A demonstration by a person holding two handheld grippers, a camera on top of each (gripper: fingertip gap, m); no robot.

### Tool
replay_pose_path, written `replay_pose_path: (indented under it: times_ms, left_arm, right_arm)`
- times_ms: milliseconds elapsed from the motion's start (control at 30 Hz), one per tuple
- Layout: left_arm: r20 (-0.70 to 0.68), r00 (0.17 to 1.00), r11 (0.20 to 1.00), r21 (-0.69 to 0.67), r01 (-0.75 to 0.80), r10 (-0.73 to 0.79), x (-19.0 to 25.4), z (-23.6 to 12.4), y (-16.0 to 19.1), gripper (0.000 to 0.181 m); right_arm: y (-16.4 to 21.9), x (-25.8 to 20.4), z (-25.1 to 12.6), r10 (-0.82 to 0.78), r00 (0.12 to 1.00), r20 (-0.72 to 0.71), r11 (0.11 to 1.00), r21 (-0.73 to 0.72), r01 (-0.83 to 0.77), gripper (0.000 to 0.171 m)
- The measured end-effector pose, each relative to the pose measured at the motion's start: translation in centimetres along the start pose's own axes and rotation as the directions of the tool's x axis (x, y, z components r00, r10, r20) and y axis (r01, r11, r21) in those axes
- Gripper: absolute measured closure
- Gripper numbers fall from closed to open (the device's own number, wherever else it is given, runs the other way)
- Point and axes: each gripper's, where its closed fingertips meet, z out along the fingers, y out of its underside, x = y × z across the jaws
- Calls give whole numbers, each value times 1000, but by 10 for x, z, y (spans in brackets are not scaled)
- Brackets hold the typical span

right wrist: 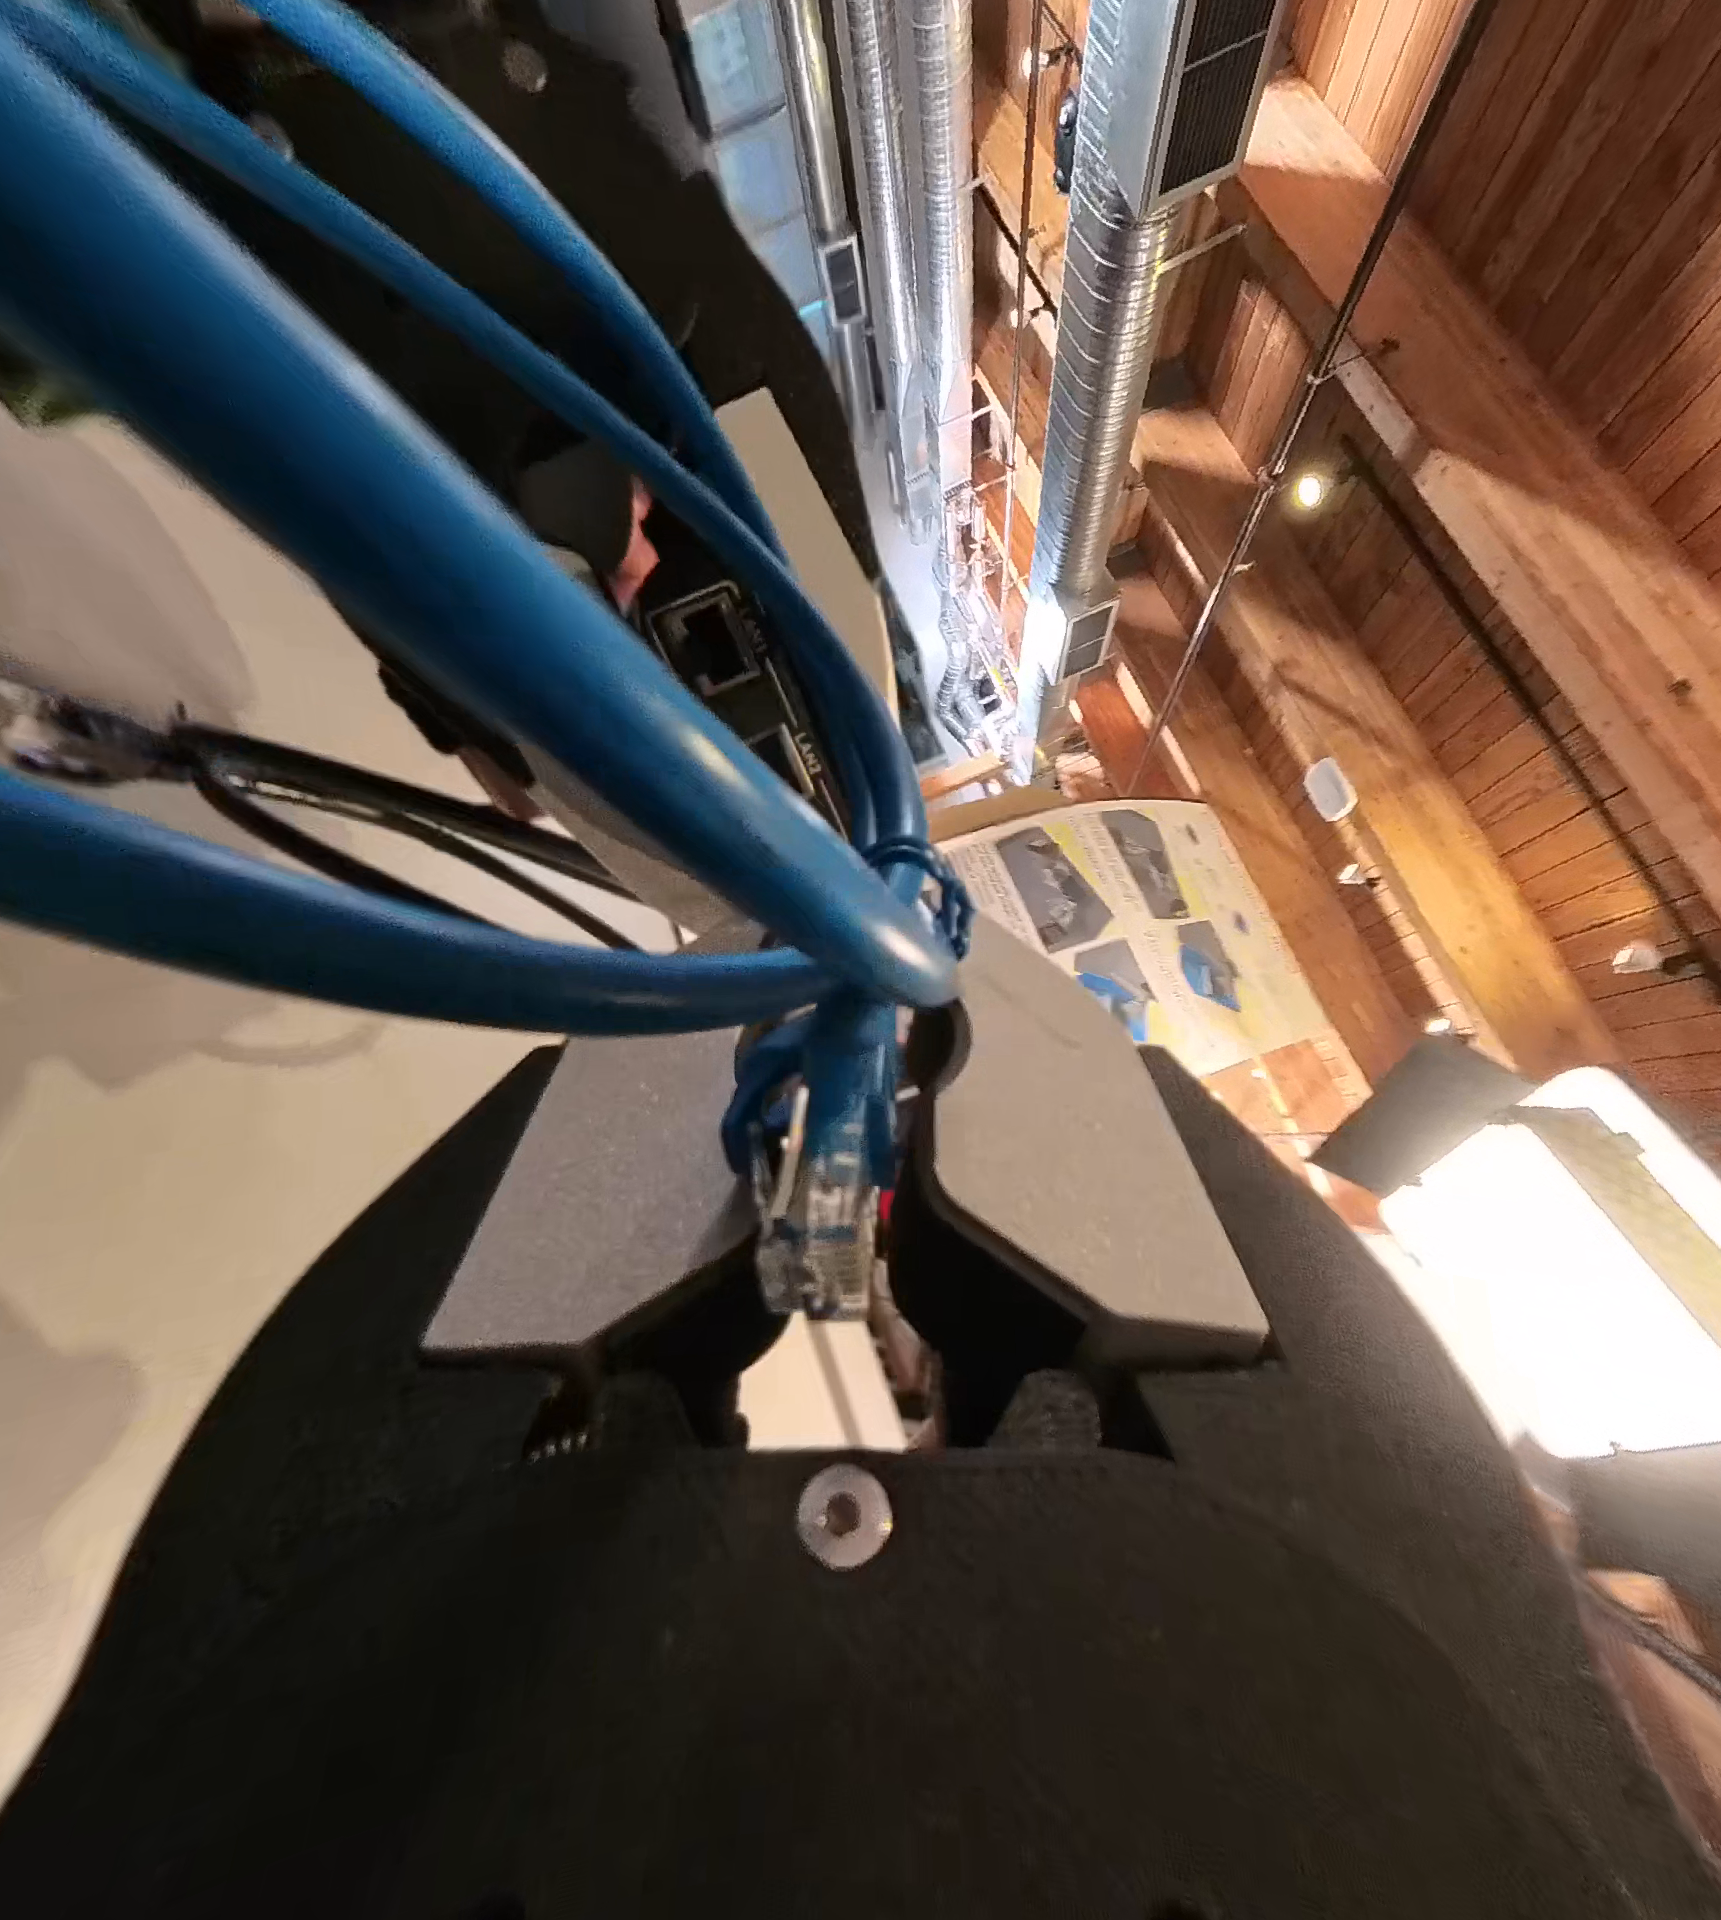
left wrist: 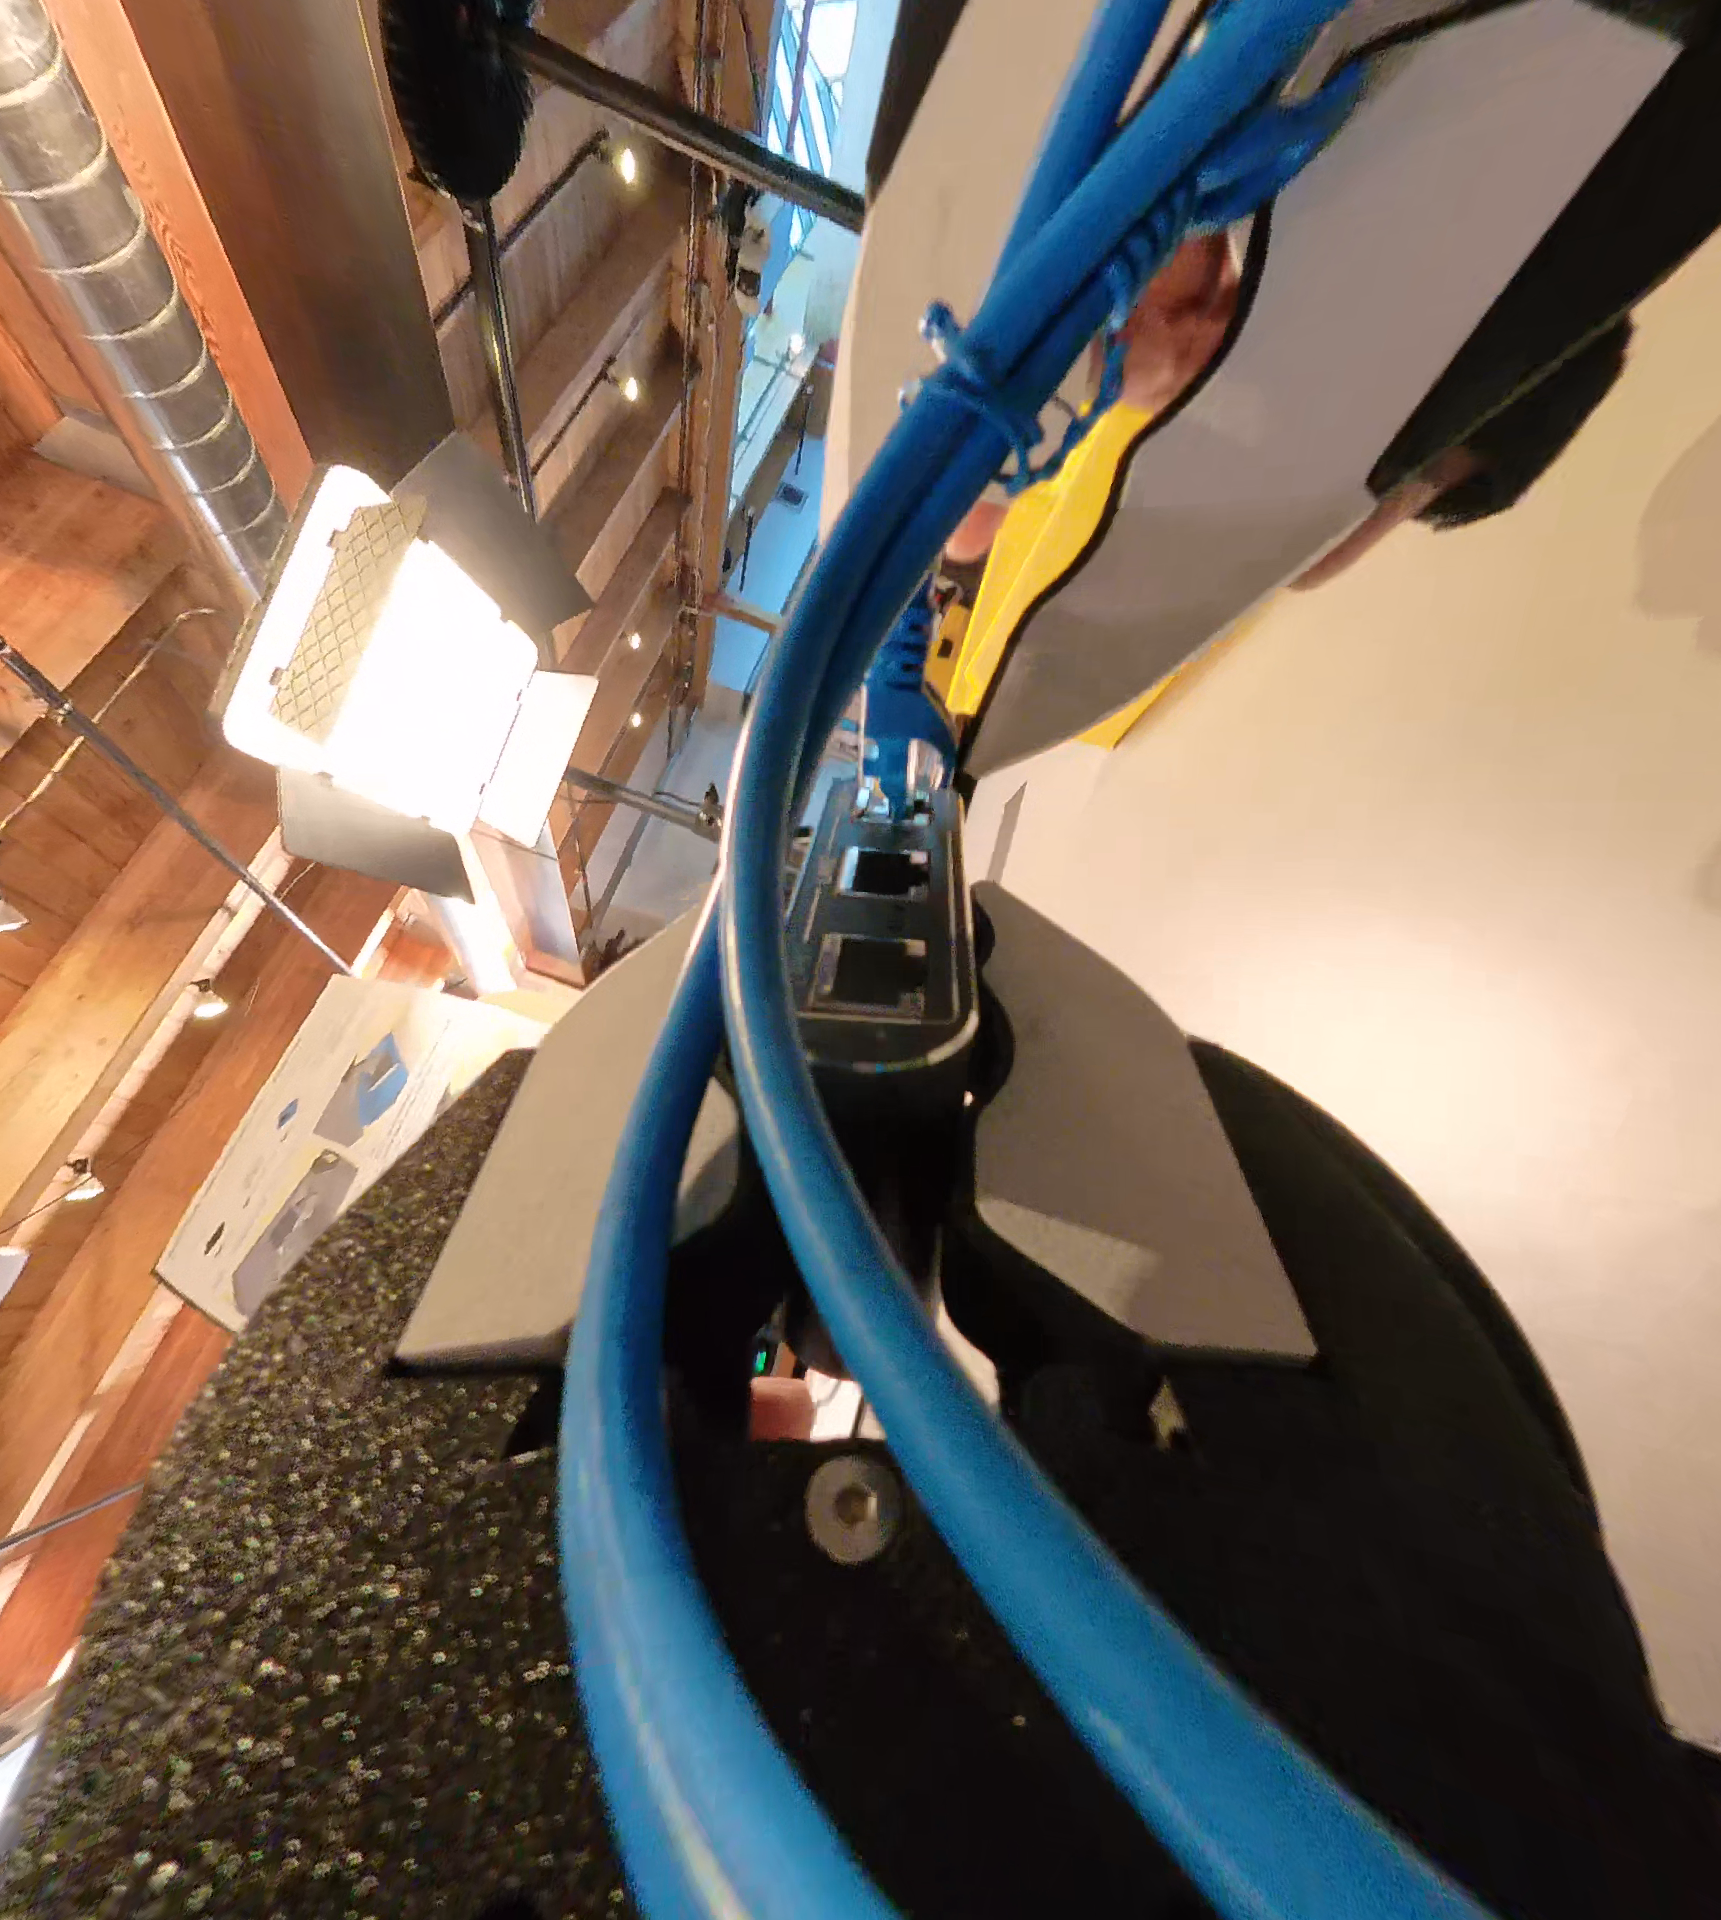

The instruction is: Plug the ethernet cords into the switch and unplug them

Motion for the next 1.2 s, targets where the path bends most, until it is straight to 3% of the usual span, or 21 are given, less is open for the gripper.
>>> replay_pose_path:
  times_ms: [33, 167, 267, 433, 633, 800, 900, 1200]
  left_arm:
    - [-3, 1000, 1000, -17, -6, 6, 1, 1, 3, 147]
    - [-31, 1000, 1000, -26, 2, -3, 4, 0, 7, 148]
    - [-102, 990, 995, -14, 94, -95, 9, 1, 6, 148]
    - [-296, 892, 937, -42, 346, -343, 26, 1, 9, 147]
    - [-470, 765, 890, -115, 441, -440, 49, -4, 6, 148]
    - [-533, 660, 822, -130, 554, -529, 51, -7, -1, 151]
    - [-521, 690, 842, -117, 526, -503, 50, -7, -3, 152]
    - [-449, 827, 940, -115, 321, -338, 51, -6, 7, 153]
  right_arm:
    - [2, 0, 0, -41, 999, -12, 999, -14, 41, 152]
    - [4, -1, 1, -124, 991, -41, 992, -41, 122, 150]
    - [4, -1, 1, -115, 992, -42, 993, -30, 114, 147]
    - [6, -4, 1, 46, 999, 23, 999, 2, -46, 140]
    - [5, -15, 5, 229, 963, 142, 973, 9, -233, 129]
    - [14, -28, 8, 381, 894, 237, 924, -59, -379, 138]
    - [12, -27, 6, 372, 895, 245, 927, -43, -373, 140]
    - [30, -40, 0, 185, 946, 268, 981, -109, -161, 147]
